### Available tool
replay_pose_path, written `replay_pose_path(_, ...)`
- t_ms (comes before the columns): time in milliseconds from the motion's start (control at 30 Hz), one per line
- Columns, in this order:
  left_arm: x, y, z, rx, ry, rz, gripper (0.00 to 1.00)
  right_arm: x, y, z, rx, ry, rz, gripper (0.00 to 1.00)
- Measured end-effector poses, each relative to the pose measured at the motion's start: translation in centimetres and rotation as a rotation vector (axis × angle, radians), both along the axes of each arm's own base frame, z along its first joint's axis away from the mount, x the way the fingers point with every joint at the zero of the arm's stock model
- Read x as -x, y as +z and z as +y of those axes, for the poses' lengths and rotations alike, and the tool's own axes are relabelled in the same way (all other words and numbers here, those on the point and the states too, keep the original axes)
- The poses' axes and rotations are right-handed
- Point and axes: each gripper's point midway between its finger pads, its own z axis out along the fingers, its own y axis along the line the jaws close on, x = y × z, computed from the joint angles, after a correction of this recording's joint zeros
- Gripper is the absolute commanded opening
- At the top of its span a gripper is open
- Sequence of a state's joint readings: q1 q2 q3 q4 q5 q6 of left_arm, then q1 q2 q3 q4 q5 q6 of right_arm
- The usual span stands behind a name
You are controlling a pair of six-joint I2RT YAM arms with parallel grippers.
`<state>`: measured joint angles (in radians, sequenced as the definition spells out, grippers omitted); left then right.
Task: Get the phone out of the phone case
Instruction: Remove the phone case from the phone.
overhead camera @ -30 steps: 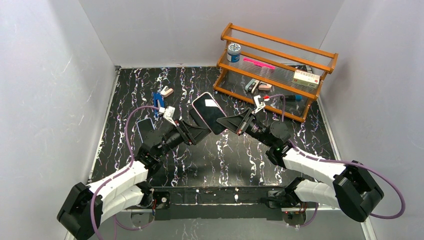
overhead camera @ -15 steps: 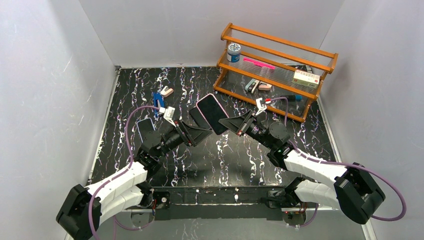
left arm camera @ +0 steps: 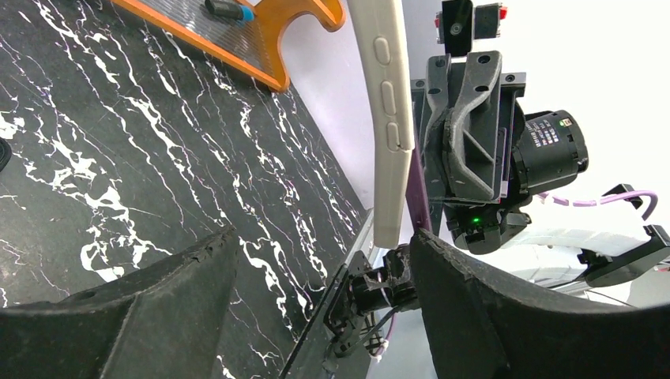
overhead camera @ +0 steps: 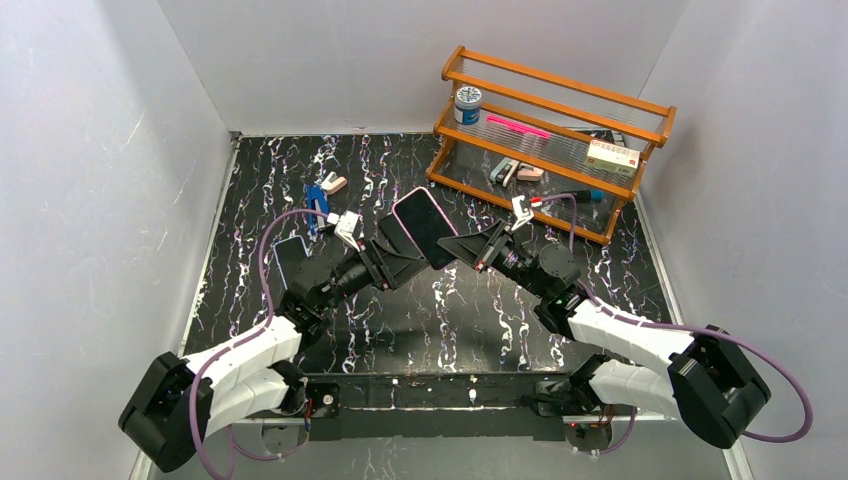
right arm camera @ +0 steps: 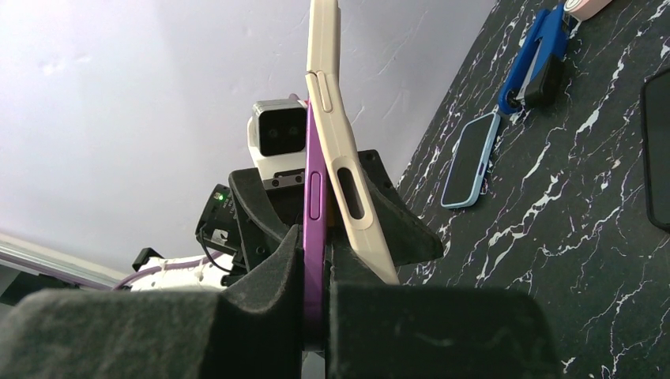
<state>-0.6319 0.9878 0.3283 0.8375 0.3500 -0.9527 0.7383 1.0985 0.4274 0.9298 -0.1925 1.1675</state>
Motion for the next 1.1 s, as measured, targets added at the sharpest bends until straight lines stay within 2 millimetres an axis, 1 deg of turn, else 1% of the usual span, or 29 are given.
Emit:
replay_pose_path(367,-0.8,-0.2,-0.8,-0.008,-0.007,0.032,0.66,0.2,0.3,0.0,-0.010,0.017,-0.005,0.01)
replay_pose_path(433,-1.0,-0.1,-1.0,-0.006,-0.008,0.040,0.61,0.2,0.3,0.0,-0.012,0.019,-0.003,0.01)
replay_pose_path(500,-1.2,0.2,-1.2,0.002,-0.005,0.044,0.52,0.2,0.3,0.0,-0.015,0.017,-0.002,0.01)
replay_pose_path(567,-1.4,0.7,-1.2,0.016,0.001,0.049,0.38,0.1,0.4,-0.1,-0.017,0.015,0.001,0.01)
replay_pose_path(667,-1.7,1.5,-1.4,0.045,0.016,0.064,0.11,0.1,0.1,-0.2,-0.014,0.014,0.012,0.01)
replay_pose_path(700,-1.8,1.7,-1.5,0.056,0.020,0.070,0.04,0.2,-0.1,-0.3,-0.008,0.013,0.017,0.01)
replay_pose_path(733,-1.9,1.9,-1.6,0.065,0.024,0.075,0.00,0.2,-0.5,-0.4,0.001,0.007,0.026,0.01)
replay_pose_path(900,-2.1,1.0,-2.2,0.072,0.035,0.135,0.00,0.5,-1.3,-1.2,0.042,-0.013,0.039,0.01)
replay_pose_path(1100,-2.5,0.7,-2.5,0.068,0.059,0.153,0.00,1.5,-2.3,-2.1,0.074,-0.017,0.054,0.01)
